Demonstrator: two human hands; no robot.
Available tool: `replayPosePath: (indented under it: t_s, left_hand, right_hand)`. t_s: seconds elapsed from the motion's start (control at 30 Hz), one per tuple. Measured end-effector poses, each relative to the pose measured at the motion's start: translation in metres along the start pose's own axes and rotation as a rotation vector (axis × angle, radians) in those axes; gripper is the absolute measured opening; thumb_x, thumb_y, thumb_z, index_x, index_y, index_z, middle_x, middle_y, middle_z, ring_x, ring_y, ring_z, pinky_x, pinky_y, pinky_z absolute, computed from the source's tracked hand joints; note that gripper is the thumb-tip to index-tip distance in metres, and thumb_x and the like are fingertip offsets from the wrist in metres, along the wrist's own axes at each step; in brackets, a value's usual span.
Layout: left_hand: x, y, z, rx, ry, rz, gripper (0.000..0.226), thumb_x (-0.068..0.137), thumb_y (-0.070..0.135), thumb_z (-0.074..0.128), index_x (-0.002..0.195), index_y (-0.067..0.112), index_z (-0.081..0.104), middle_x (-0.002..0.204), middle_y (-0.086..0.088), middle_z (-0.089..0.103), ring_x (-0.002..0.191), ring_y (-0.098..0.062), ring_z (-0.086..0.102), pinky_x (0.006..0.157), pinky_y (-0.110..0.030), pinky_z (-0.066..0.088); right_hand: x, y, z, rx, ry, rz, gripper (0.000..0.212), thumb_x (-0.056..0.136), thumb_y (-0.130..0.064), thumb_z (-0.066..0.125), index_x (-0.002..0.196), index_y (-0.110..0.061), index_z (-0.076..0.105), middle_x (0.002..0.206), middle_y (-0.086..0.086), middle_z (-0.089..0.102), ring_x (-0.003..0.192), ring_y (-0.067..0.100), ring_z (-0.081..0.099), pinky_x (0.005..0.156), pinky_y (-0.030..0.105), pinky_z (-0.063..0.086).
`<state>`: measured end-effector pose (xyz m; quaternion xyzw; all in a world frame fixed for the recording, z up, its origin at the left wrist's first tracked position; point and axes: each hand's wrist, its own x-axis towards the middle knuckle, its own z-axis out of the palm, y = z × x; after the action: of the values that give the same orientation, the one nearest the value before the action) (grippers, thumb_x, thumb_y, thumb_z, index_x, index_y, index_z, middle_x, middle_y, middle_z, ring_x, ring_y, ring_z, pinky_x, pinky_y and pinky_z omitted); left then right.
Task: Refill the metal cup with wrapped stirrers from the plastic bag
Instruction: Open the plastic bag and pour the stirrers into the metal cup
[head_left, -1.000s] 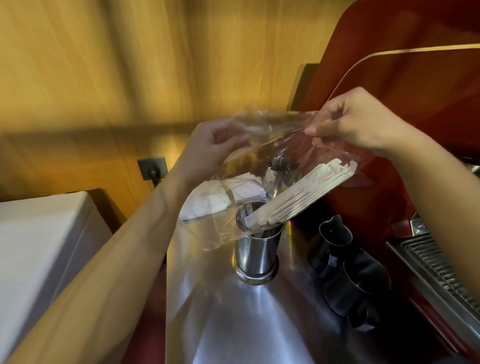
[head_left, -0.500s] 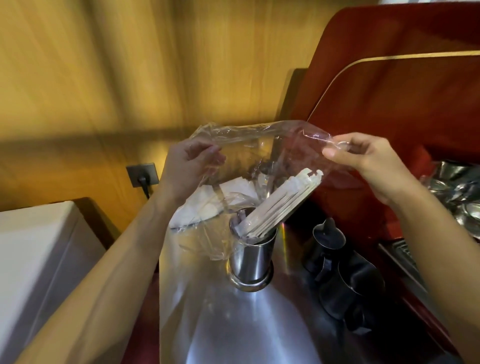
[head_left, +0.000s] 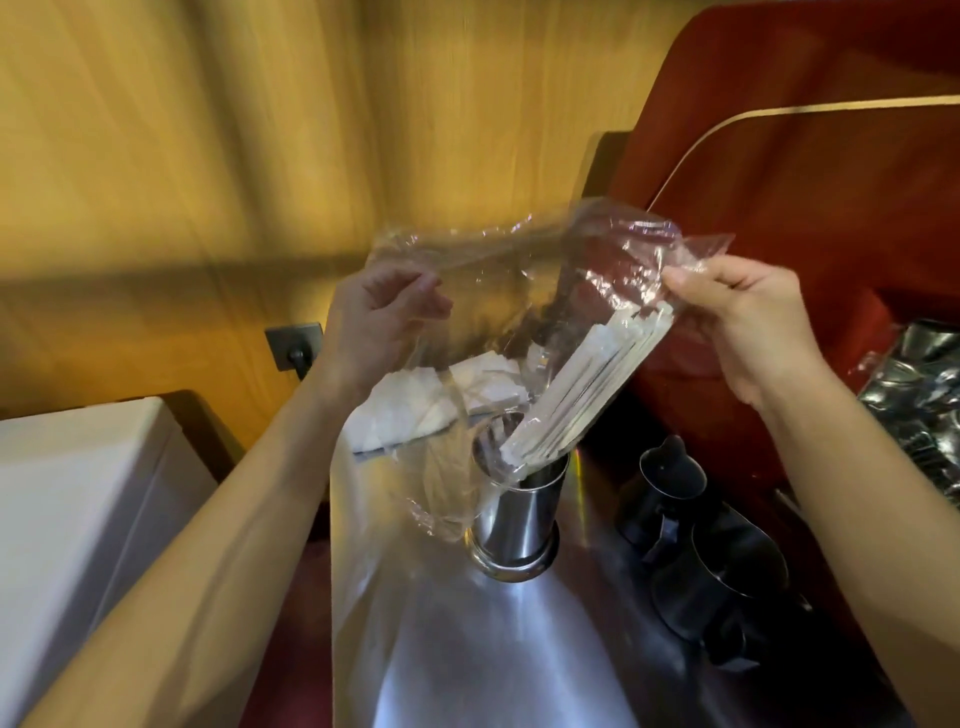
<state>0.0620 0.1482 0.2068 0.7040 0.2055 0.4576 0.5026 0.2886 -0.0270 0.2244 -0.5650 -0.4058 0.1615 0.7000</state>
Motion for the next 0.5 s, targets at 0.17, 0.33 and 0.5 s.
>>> replayPosePath:
  t_s: [0.17,0.33,0.5]
  left_hand:
    - [0.009,0.013,-0.005,-0.038,0.008,0.022,0.008,0.089,0.017,0.059,0.083,0.018,0.064,0.065,0.007,0.073,0.068,-0.013,0.07,0.072,-0.036,0.054]
    - [0.003,0.007,-0.011,0.008,-0.029,0.003,0.007,0.089,0.014,0.058,0.088,0.017,0.065,0.07,0.006,0.074,0.076,-0.017,0.069,0.078,-0.04,0.054]
    - [-0.001,-0.002,-0.017,-0.031,-0.098,-0.039,0.011,0.082,0.02,0.066,0.093,0.021,0.065,0.087,-0.003,0.074,0.087,-0.021,0.07,0.079,-0.038,0.057]
  right_hand:
    - [0.014,-0.029,0.01,0.037,-0.009,-0.119,0.017,0.077,-0.007,0.067,0.063,-0.015,0.067,0.054,-0.006,0.069,0.054,0.006,0.062,0.058,0.021,0.05]
    - [0.012,-0.023,0.013,0.048,-0.027,-0.096,0.015,0.079,-0.005,0.065,0.067,-0.014,0.065,0.056,-0.002,0.069,0.062,0.016,0.067,0.066,0.033,0.053]
    - [0.014,-0.028,0.015,0.118,-0.034,-0.113,0.018,0.079,-0.011,0.066,0.064,-0.02,0.067,0.06,-0.003,0.069,0.064,0.016,0.068,0.066,0.032,0.054]
